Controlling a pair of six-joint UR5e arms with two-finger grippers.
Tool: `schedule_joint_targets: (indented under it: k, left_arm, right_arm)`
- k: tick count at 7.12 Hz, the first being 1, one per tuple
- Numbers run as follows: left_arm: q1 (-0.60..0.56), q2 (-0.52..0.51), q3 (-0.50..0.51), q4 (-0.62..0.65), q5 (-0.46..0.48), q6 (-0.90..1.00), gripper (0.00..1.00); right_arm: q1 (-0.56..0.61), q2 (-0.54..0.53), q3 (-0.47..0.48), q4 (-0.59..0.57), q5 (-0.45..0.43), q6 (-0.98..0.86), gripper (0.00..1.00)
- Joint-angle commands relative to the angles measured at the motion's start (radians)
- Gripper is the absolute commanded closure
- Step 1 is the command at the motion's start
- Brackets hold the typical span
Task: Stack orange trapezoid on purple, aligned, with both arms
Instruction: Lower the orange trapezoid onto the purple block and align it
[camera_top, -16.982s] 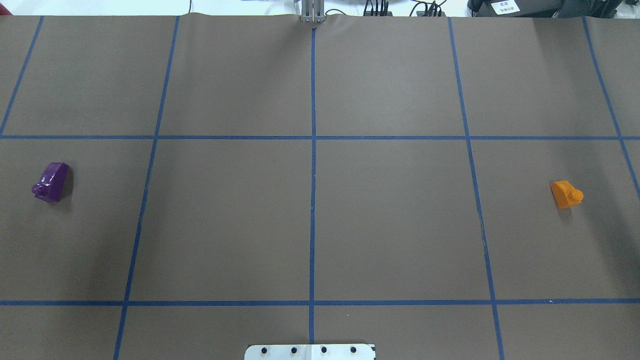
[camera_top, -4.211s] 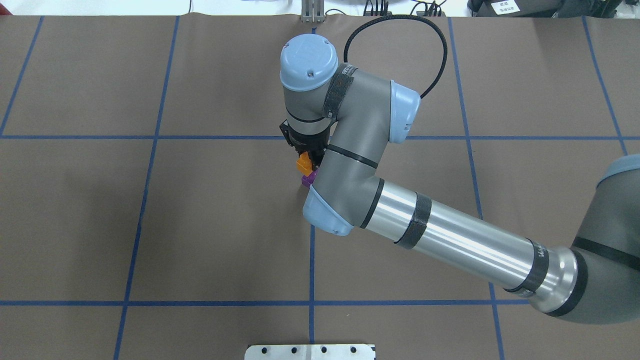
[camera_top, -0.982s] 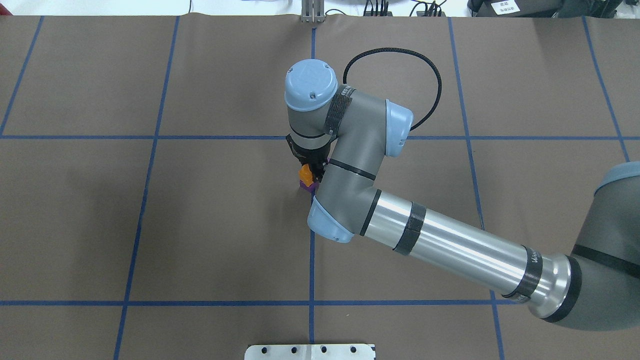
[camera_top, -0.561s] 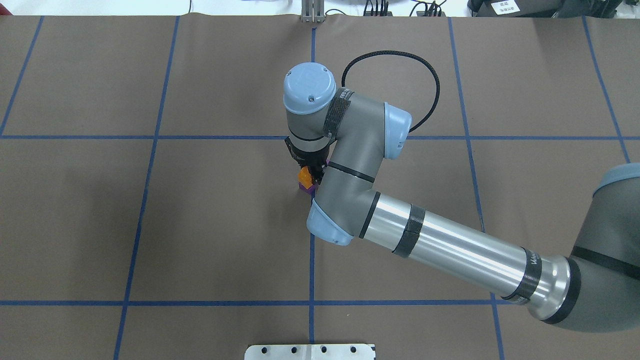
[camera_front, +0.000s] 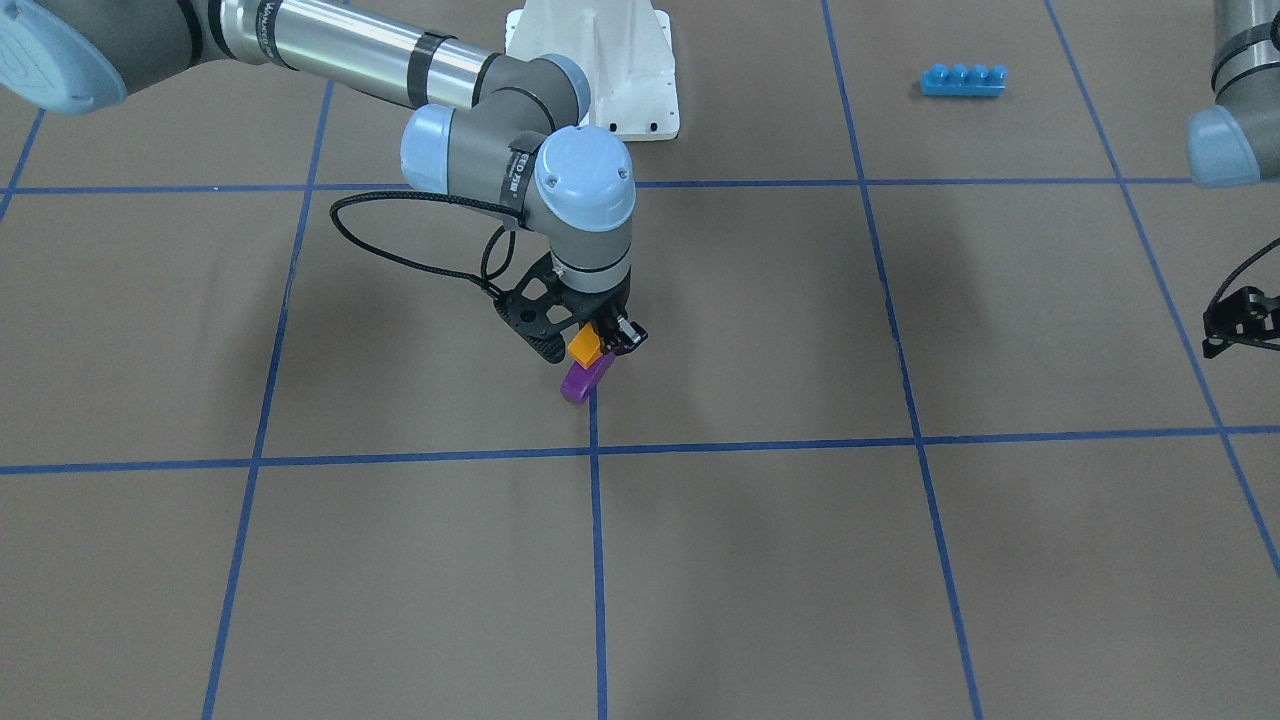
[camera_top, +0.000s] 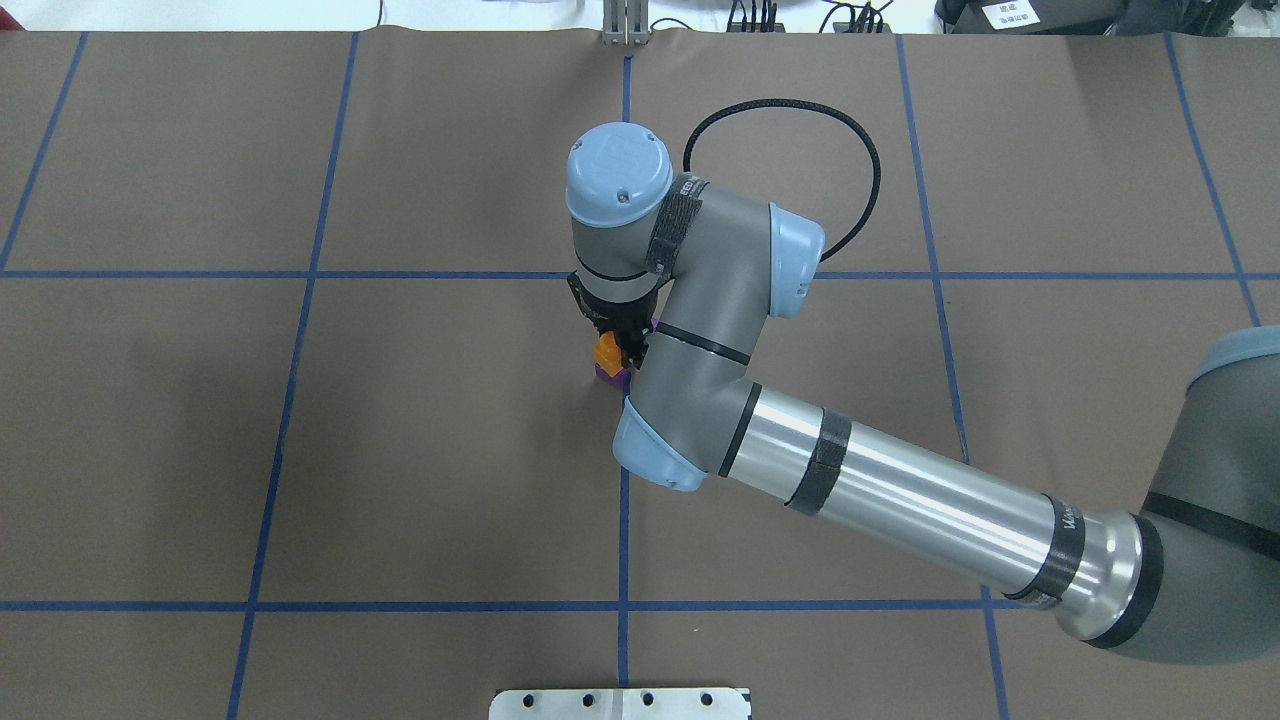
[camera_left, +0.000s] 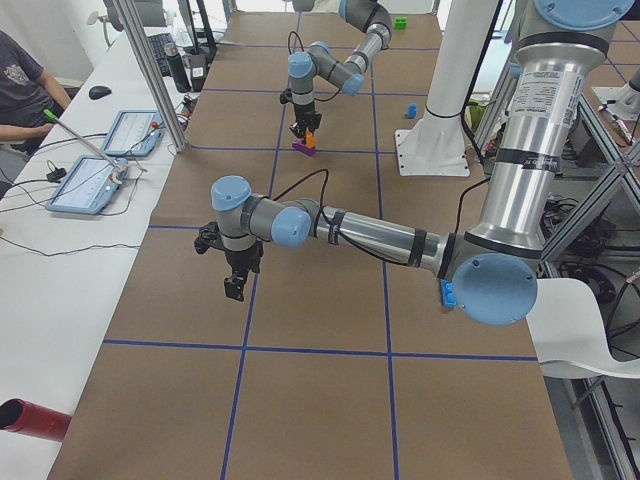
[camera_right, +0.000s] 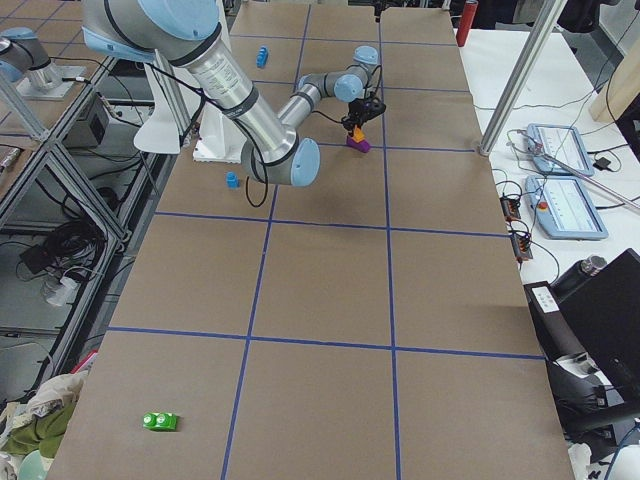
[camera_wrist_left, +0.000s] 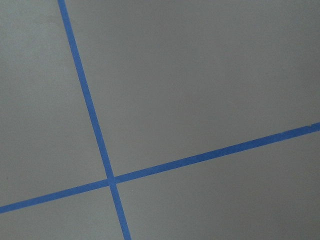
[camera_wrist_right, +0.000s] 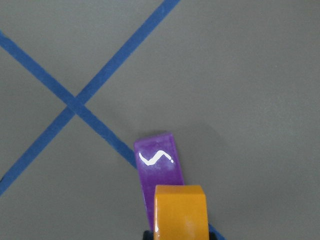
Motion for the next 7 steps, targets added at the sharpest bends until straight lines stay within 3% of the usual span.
schedule_joint_targets:
  k: [1,7]
  left_arm:
    - [0.001,-0.001,0.002,0.0,0.0,0.0,0.0]
    - [0.001,-0.002,0.0,0.0,0.0,0.0,0.0]
  right_arm:
    - [-0.001,0.0,0.002,0.0,-0.006,-0.016,1.0]
    - [-0.004,0.0,-0.003,0.002,-0.006,-0.033,0.99]
